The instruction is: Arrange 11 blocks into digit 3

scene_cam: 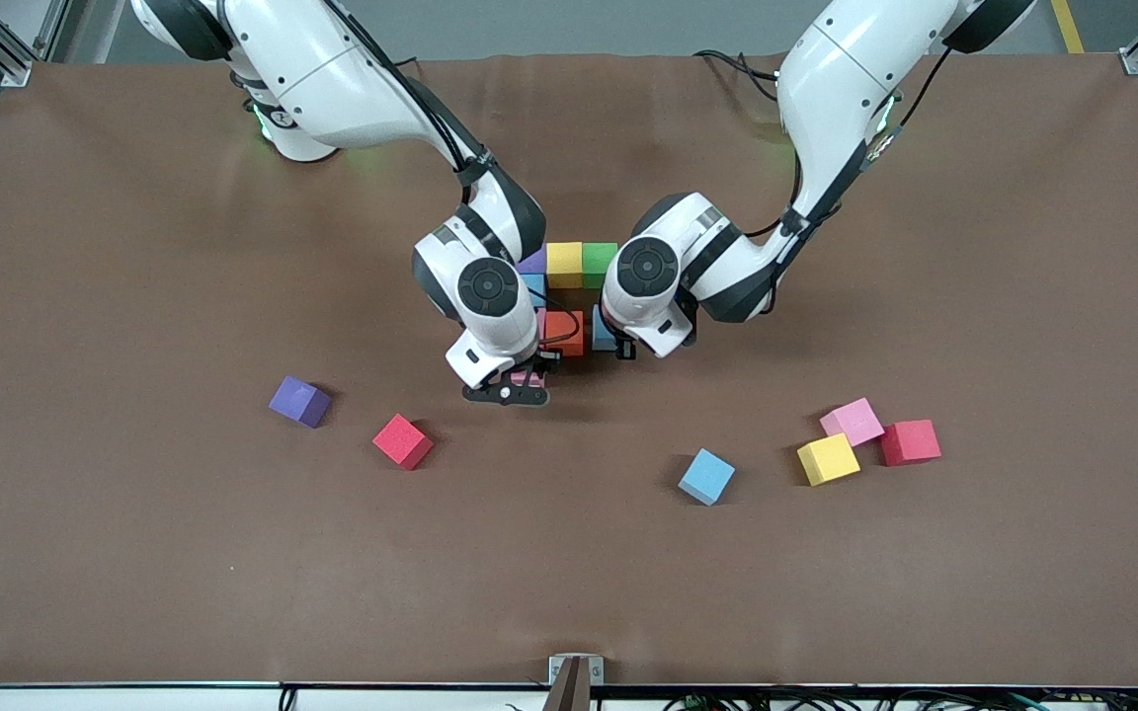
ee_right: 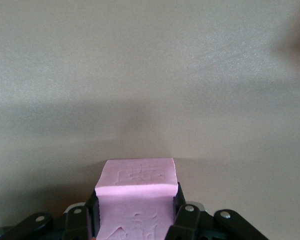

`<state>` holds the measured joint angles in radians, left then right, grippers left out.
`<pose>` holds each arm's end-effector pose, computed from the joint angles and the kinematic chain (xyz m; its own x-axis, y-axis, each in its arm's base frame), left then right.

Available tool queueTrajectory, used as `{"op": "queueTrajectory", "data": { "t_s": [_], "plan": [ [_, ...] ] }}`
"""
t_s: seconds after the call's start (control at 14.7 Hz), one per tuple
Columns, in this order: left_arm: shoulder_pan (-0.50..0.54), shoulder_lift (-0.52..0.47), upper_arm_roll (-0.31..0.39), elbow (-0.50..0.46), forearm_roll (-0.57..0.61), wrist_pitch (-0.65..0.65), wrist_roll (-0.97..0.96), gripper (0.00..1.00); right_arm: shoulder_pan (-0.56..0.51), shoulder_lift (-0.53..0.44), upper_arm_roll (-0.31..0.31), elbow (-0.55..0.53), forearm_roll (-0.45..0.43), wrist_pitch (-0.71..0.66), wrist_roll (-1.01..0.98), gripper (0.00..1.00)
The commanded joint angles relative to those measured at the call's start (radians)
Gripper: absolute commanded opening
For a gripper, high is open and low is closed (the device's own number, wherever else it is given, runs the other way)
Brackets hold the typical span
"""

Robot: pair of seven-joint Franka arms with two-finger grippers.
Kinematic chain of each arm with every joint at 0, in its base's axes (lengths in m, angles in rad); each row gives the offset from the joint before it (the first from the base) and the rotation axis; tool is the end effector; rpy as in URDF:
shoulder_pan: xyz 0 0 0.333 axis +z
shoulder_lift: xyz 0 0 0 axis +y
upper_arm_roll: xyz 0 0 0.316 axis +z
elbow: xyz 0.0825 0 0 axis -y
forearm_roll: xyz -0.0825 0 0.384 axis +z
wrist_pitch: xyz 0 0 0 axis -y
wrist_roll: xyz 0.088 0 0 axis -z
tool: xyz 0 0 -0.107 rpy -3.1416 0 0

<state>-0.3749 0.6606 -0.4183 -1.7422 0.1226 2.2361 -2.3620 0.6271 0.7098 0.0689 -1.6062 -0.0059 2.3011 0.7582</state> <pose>0.4772 -0.4475 0.2146 0.0141 0.9990 -0.0415 0.9816 -0.0217 -0.1895 0.5359 0.4397 0.2118 0.9965 -0.0740 -0.0377 -0.0748 -0.9970 -0.0201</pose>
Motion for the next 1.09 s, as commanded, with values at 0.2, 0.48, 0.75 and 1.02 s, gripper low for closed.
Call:
{"op": "queueTrajectory", "data": {
  "t_s": [0.2,0.48,0.75,1.02],
  "plan": [
    [-0.019,0.037,0.007,0.055,0.002,0.0,-0.025,0.37,0.008,-0.033,0.0,-0.044,0.003,-0.023,0.009,0.08],
    [-0.021,0.047,0.007,0.055,0.002,0.0,-0.025,0.39,0.013,-0.032,0.0,-0.043,0.001,-0.023,0.012,0.08],
    [-0.03,0.053,0.007,0.058,0.002,0.0,-0.025,0.4,0.013,-0.03,0.0,-0.043,-0.002,-0.022,0.013,0.08],
    [-0.029,0.056,0.007,0.066,0.002,0.004,-0.025,0.4,0.013,-0.03,-0.001,-0.041,-0.003,-0.022,0.016,0.99]
  ]
}}
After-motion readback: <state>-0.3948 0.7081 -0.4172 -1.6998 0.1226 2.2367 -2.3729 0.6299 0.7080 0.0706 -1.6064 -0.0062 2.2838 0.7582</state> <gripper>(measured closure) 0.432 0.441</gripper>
